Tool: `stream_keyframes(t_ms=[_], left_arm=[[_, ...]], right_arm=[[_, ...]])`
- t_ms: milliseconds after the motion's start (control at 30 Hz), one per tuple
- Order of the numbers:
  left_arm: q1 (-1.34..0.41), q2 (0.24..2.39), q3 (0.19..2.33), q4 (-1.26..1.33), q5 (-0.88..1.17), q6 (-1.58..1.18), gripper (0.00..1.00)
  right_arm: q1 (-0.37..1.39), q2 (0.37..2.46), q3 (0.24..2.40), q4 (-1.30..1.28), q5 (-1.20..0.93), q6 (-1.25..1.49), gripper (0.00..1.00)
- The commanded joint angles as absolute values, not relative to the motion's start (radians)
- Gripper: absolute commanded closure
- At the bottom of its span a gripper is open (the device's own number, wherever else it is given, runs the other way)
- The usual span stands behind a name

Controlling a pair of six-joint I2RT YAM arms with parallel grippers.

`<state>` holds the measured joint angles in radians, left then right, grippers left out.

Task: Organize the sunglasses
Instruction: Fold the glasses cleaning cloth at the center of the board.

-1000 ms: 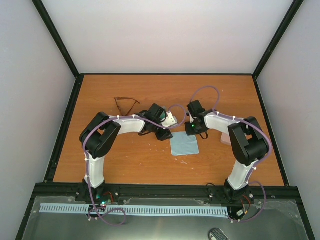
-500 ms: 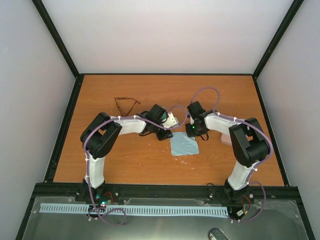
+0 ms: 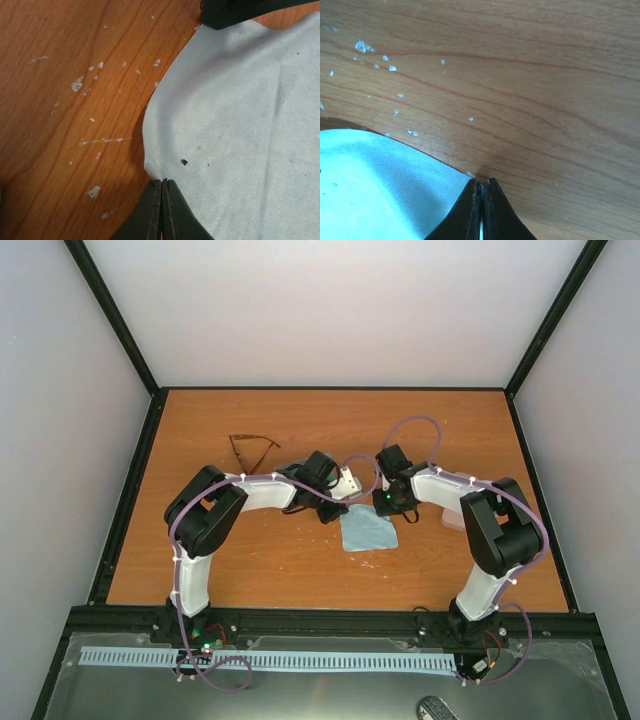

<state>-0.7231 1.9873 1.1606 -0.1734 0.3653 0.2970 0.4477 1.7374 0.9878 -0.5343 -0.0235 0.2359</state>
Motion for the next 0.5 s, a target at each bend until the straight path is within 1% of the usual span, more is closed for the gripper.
stream_keyframes(t_ms=[0,467], left_arm=[[-0.735,1.979,1.167,-0.194,0.323,0.302,0.99],[-0.736,1.934,1.193,-0.185,0.282,0.318,0.99]], right_arm=[[0.453,1.694,0.973,-0.520,0.002,0.247,0.97],[0.446,1.639,0.964,-0.460,-0.002,0.226,0.97]])
